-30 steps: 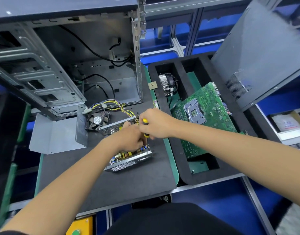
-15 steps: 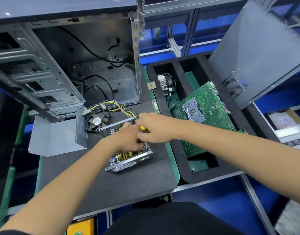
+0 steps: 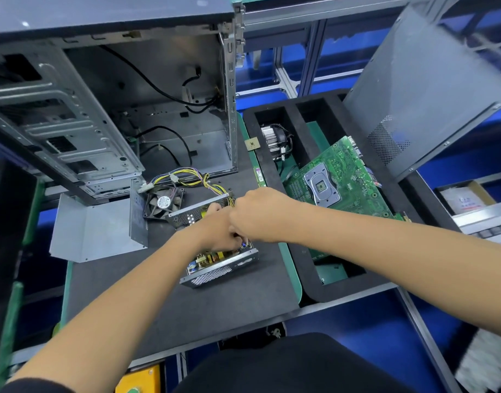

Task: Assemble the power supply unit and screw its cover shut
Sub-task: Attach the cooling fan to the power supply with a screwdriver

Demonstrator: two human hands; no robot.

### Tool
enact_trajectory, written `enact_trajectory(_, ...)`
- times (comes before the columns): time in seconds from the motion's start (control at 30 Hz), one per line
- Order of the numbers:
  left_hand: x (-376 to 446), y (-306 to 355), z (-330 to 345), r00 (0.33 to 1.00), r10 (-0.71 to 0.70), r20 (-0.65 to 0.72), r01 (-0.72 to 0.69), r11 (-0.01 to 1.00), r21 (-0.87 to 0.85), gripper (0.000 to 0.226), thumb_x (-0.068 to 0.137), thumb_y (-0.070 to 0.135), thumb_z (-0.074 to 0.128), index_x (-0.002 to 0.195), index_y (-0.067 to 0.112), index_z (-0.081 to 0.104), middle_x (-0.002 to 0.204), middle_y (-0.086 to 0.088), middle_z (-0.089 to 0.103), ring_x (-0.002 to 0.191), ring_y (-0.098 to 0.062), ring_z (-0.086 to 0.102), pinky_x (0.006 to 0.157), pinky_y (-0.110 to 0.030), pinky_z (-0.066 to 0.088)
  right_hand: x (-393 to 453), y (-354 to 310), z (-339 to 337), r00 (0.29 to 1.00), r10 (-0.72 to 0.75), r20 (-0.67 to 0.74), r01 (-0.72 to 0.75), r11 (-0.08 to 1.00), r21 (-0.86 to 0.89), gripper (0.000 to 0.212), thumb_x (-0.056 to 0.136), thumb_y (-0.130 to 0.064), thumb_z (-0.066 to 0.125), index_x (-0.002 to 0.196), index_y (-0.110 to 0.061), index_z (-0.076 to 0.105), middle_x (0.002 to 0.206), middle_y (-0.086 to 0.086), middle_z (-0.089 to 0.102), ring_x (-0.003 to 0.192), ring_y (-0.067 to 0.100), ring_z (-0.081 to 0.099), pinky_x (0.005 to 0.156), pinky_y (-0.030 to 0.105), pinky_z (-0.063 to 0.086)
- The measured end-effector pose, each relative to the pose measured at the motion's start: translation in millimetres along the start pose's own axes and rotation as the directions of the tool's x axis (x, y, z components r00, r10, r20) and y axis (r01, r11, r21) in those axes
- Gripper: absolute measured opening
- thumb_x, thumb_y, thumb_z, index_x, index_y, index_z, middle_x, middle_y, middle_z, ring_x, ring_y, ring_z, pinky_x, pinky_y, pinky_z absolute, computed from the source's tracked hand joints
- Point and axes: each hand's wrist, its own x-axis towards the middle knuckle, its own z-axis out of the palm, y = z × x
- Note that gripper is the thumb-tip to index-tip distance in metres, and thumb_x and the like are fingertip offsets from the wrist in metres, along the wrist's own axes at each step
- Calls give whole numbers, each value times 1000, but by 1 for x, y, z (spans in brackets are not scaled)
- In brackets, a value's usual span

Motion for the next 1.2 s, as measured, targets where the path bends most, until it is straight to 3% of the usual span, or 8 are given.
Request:
enact_trajectory(0.13,2,1,4,999,-16,-29,15,999,-38,12,83,21,53,80,21,65,67,18,50,76,-2,25,75,-25,14,-3,5,-6,993,-12,114,-2,992,124,37,86,-18,59,119,-6,45,104,8,48,61,21,43,49,28,29)
enact_trajectory(0.43,1,1,3,1000,29,-11,-28,998,61,18,87,26,54,96,18,68,100,4,68,109,-16,41,90,-25,11,1,-8,-5,999,37,23,-41,985,170,30,83,-16,60,77,-20,31,74,4,47,62,22,39,55,30,35)
enact_trajectory(0.63,1,-2,2,1000,-1,-7,1,997,-83,17,78,16,57,65,27,55,66,23,52,83,-4,31,78,-21,10,8,-2,-11,991,72,111,-80,995,66,19,95,-28,51,104,-12,56,106,11,63,82,30,58,63,32,41)
enact_trajectory(0.77,3,-2,3,999,-7,37,6,1000,11,21,83,23,55,99,19,67,101,6,66,102,-16,42,79,-22,9,7,-2,-15,977,35,209,-64,989,131,40,92,-26,52,127,-8,42,110,12,47,63,22,51,50,31,32)
enact_trajectory(0.87,3,-2,5,999,-33,13,34,995,-92,17,82,19,56,95,15,66,80,9,61,91,-10,45,77,-20,17,4,-2,-20,986,-2,165,-21,991,134,14,86,-18,57,97,-17,47,87,7,42,52,17,37,45,30,28)
enact_trajectory(0.97,1,-1,3,999,-40,-9,37,977,-209,14,78,10,58,72,22,62,54,22,47,75,18,40,69,-17,24,1,-2,-22,995,-20,102,14,998,58,37,86,-14,57,67,-24,26,72,3,41,56,19,39,49,28,31)
enact_trajectory(1.07,1,1,1,1000,-10,-10,8,994,-109,26,77,10,54,58,27,56,49,29,48,77,13,32,77,-28,15,0,-4,-14,995,16,100,-13,999,-33,2,92,-11,50,90,-12,51,95,10,61,71,25,50,60,32,39)
enact_trajectory(1.2,4,3,1,1000,-23,20,22,998,59,10,80,19,52,76,20,61,77,8,59,84,-12,33,70,-30,11,-1,-2,-15,979,69,190,-88,992,92,33,96,-28,47,121,-7,43,116,14,52,79,31,56,60,34,36)
